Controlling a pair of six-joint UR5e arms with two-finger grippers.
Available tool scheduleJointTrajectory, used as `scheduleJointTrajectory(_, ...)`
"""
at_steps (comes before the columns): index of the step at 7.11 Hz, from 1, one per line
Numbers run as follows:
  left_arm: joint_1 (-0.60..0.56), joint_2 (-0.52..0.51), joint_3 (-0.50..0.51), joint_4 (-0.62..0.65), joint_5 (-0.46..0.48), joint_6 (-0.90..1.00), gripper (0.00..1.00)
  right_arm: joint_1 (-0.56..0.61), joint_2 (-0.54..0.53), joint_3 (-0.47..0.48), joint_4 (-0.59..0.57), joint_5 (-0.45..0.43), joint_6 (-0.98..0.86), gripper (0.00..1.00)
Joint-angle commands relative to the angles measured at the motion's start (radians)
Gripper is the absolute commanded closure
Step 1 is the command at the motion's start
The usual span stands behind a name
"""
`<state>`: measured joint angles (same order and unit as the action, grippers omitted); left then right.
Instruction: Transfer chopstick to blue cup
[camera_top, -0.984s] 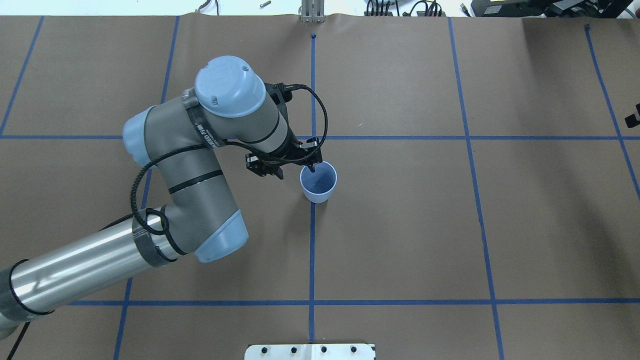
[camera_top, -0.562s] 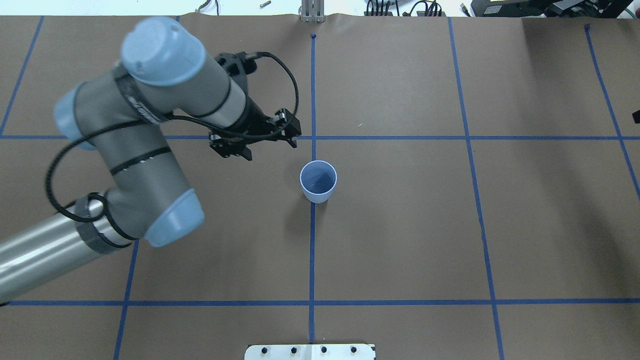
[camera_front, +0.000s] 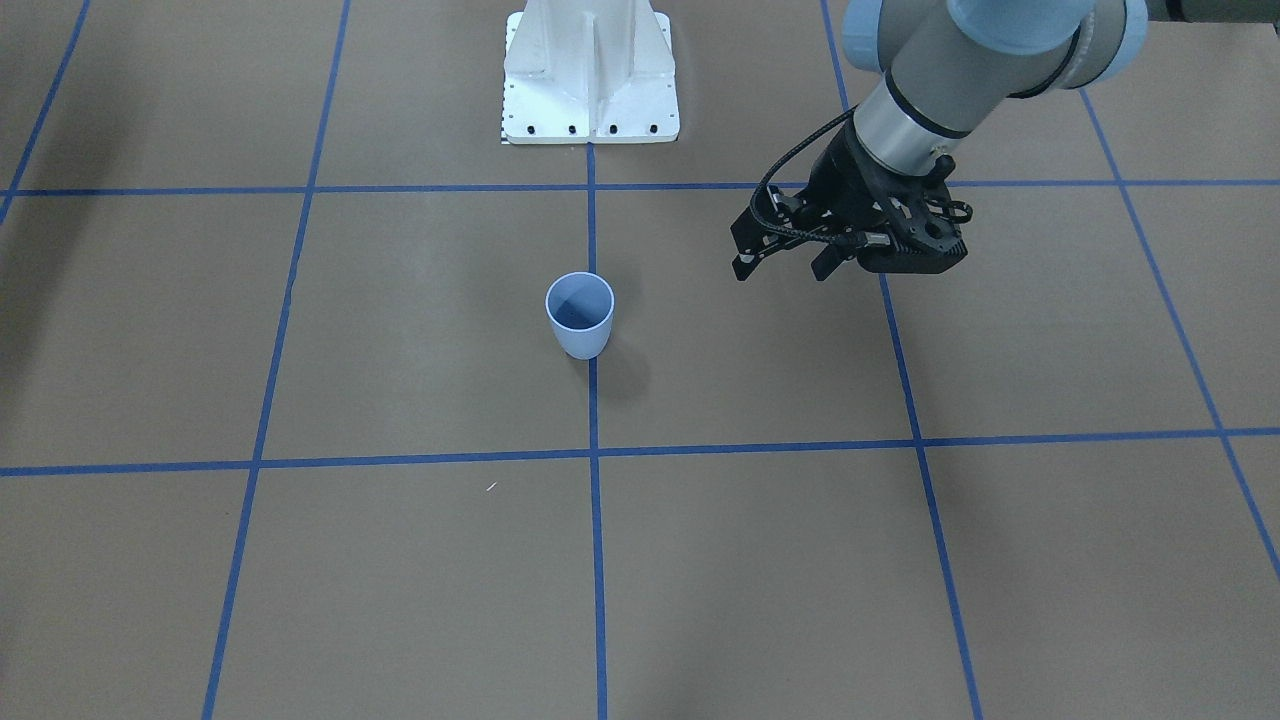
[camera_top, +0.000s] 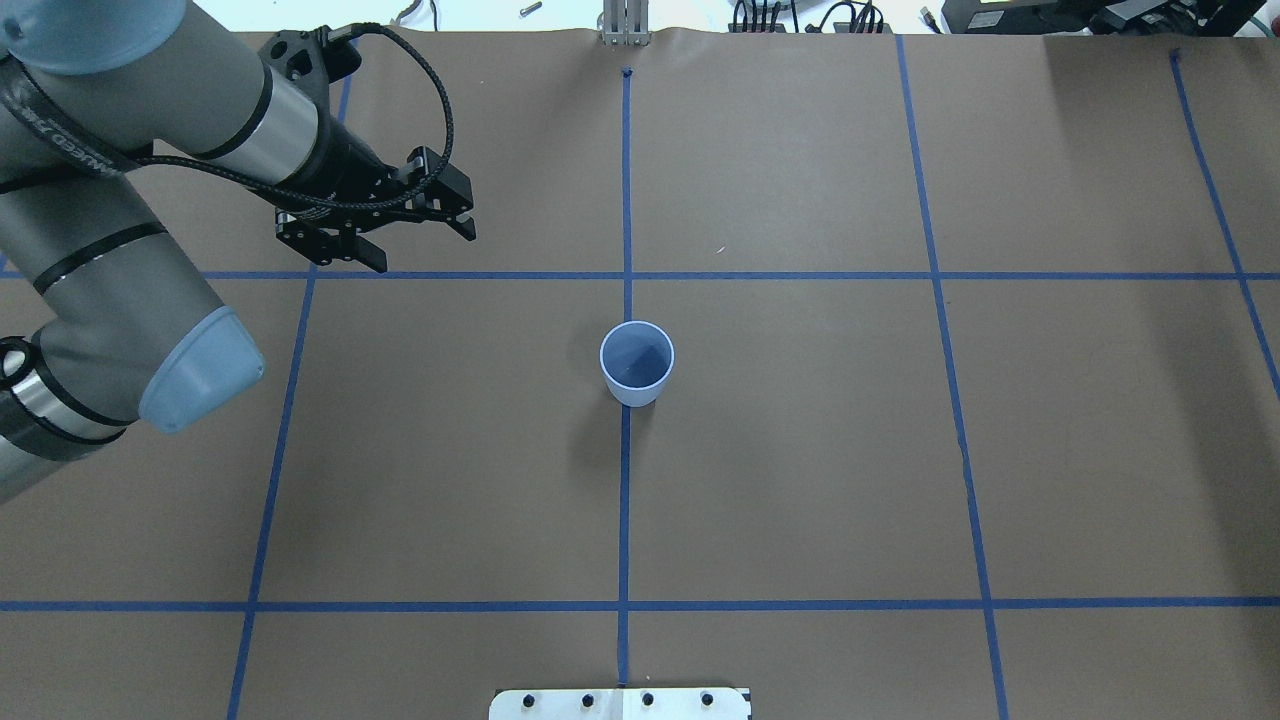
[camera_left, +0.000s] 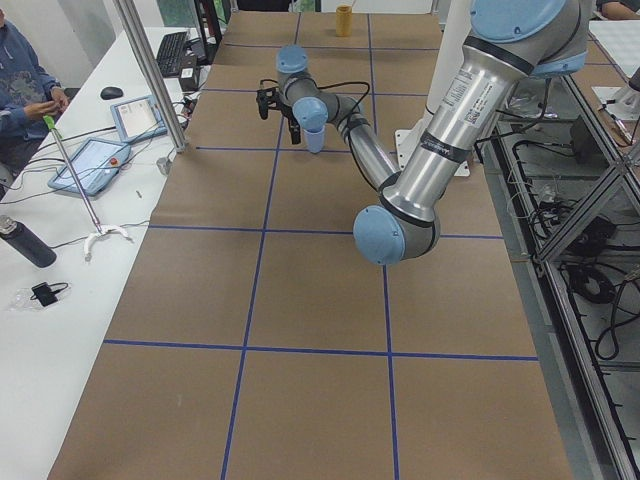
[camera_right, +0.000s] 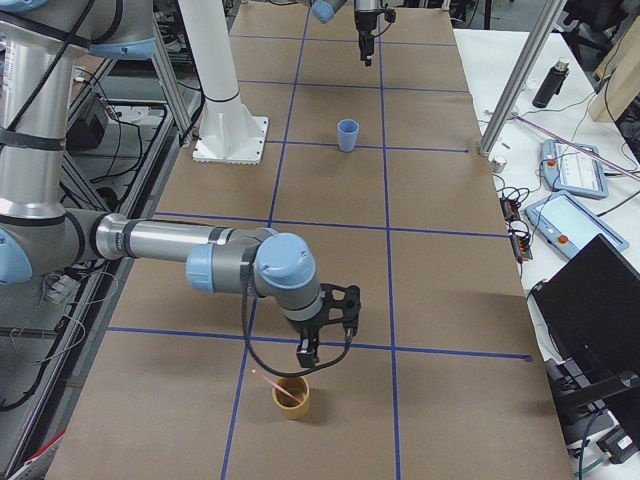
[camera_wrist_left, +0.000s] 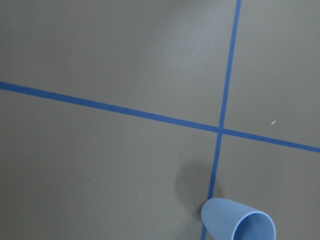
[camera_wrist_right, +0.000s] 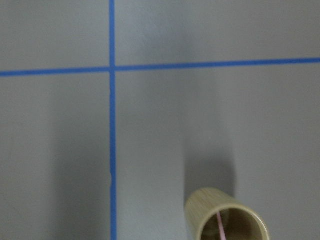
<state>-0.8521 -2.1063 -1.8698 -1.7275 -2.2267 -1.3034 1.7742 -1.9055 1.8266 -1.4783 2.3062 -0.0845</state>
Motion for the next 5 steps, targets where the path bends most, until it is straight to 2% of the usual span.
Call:
scheduleJointTrajectory(1, 0.002, 0.002, 0.006, -0.001, 0.001, 0.003, 0.02, 0.018, -0.185, -0.018, 0.184, -0.018, -0.044, 0.02)
scheduleJointTrajectory(2, 0.004, 0.002, 0.009, -0.003, 0.002, 0.004, 0.02, 0.018, -0.191, -0.032, 0.202, -0.019, -0.05, 0.03)
scheduleJointTrajectory(3, 0.002, 0.003, 0.009, -0.003, 0.002, 0.004, 0.02, 0.018, -0.179, -0.064, 0.205, -0.017, -0.051, 0.38)
scheduleJointTrajectory(4, 0.005, 0.003, 0.012, -0.003, 0.004, 0.004, 0.02, 0.019, -0.172, -0.067, 0.205, -0.019, -0.051, 0.95)
scheduleJointTrajectory(5, 0.007, 0.0, 0.023, -0.003, 0.004, 0.003, 0.02, 0.019, -0.168, -0.066, 0.207, -0.017, -0.051, 1.0)
